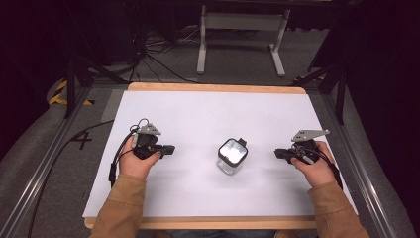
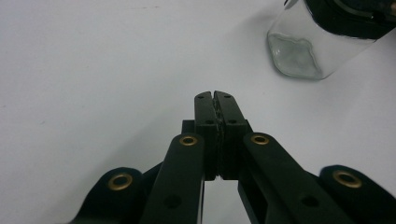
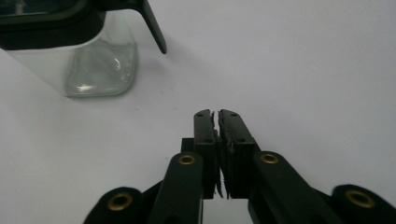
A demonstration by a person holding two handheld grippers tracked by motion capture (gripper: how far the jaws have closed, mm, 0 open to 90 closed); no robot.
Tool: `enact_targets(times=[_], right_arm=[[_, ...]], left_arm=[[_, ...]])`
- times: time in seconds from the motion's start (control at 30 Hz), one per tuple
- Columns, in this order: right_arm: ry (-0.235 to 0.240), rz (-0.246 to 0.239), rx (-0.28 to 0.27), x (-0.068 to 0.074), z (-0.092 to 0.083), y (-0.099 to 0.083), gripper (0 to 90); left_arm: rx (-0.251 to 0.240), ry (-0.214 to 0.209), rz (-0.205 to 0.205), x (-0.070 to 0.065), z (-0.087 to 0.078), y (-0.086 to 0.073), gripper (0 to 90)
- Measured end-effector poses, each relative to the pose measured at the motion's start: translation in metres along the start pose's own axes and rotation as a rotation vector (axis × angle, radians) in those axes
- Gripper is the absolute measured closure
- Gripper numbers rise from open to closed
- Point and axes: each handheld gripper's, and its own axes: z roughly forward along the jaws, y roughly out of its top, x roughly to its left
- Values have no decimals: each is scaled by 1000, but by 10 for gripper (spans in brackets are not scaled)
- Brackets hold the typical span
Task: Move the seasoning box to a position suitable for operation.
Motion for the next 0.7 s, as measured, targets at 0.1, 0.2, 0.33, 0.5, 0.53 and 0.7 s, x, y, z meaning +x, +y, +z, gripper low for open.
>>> enact_targets(times=[0.1, 0.2, 0.33, 0.5, 0.53, 0.7], right_arm=[[8, 19, -7, 2, -3, 1, 900], [16, 22, -22, 6, -4, 1, 900], [27, 28, -14, 11, -4, 0, 900], [42, 25, -7, 18, 0, -2, 900], [43, 22, -5, 19, 1, -3, 900], [58, 27, -21, 22, 1, -10, 900]], left_arm=[[-2, 0, 12, -3, 3, 3, 898], [-9, -6, 13, -7, 8, 7, 899], [-20, -35, 11, -11, 19, 14, 899], [-16, -42, 41, -20, 39, 26, 900], [-15, -47, 42, -22, 42, 27, 900], [-30, -71, 55, -26, 64, 40, 900]])
